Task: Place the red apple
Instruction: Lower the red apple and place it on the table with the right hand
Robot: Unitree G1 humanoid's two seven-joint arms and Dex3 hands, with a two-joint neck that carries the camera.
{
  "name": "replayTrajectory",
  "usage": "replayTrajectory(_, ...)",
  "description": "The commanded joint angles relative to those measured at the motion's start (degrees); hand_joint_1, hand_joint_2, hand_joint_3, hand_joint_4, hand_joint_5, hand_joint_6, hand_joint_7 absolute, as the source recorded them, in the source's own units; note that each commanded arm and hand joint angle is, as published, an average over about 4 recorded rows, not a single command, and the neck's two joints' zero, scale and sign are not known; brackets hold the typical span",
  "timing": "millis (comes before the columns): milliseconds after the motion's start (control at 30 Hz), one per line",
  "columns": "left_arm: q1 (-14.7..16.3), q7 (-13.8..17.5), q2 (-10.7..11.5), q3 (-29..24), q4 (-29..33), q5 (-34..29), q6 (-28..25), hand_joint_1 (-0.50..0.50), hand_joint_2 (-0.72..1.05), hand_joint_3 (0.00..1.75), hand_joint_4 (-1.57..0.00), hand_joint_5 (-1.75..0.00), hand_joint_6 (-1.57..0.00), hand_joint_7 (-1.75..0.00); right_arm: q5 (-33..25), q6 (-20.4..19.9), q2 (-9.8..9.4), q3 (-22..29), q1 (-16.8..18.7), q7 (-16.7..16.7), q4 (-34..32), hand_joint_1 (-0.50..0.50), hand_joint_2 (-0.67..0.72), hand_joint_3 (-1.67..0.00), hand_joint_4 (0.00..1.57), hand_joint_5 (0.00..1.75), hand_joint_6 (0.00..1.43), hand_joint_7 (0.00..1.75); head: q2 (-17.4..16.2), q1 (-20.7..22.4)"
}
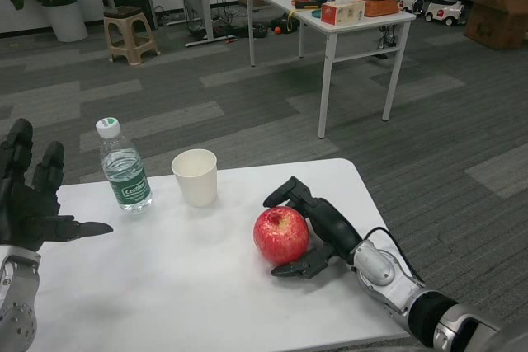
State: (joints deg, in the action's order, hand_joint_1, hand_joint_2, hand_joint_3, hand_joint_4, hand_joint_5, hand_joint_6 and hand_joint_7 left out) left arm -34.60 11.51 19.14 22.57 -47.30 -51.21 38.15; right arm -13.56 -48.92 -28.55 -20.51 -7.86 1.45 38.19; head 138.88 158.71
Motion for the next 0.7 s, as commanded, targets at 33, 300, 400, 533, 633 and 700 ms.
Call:
replayTrajectory(33, -0.1, -0.1, 0.8, -0.1, -0.6, -0.1, 0.1, -0.50, -0.19, 0.00, 0.00, -0.13, 0.00, 0.00, 0.2, 0.8, 0.25, -0.3, 1.0, -1.2, 0.0, -0.20, -0.54, -1.03, 0.00, 1.24, 0.01, 1.55, 0.0, 0.0)
replayTrajectory(300, -0.2, -0.1, 0.8, -0.1, -0.7, -0.1, 0.0, -0.50, -0.19, 0.04, 0.00, -0.10, 0.00, -0.02, 0.7, 1.1, 0.25, 0.0, 1.0, -1.4, -0.7, -0.34, -0.48, -0.81, 0.00, 0.53, 0.00, 0.96, -0.2, -0.1)
replayTrajectory(400, -0.2, -0.1, 0.8, -0.1, -0.8, -0.1, 0.1, -0.50, -0.19, 0.00, 0.00, -0.10, 0.00, -0.02, 0.6, 1.1, 0.25, 0.1, 1.0, -1.4, -0.6, -0.39, -0.48, -0.77, 0.00, 0.34, 0.00, 0.84, -0.3, 0.0)
replayTrajectory(533, -0.3, 0.0, 0.8, -0.1, -0.9, -0.1, 0.0, -0.50, -0.15, 0.00, 0.00, -0.15, 0.00, 0.00, 0.3, 1.1, 0.25, 0.4, 1.0, -1.4, -0.5, -0.43, -0.46, -0.61, 0.00, 0.17, 0.00, 0.59, -0.4, 0.0)
replayTrajectory(633, -0.4, -0.1, 0.8, -0.1, -1.1, -0.1, 0.0, -0.50, -0.19, 0.00, 0.00, -0.10, 0.00, 0.00, 0.3, 1.1, 0.25, 0.8, 1.0, -1.5, -0.5, -0.46, -0.40, -0.52, 0.00, 0.10, 0.00, 0.47, -0.5, 0.0)
replayTrajectory(700, -0.5, -0.1, 0.8, -0.1, -1.2, -0.1, 0.0, -0.50, -0.19, 0.00, 0.00, -0.10, 0.00, 0.00, 0.2, 1.1, 0.23, 1.0, 1.0, -1.6, -0.5, -0.46, -0.35, -0.46, 0.00, 0.10, 0.00, 0.44, -0.5, 0.0)
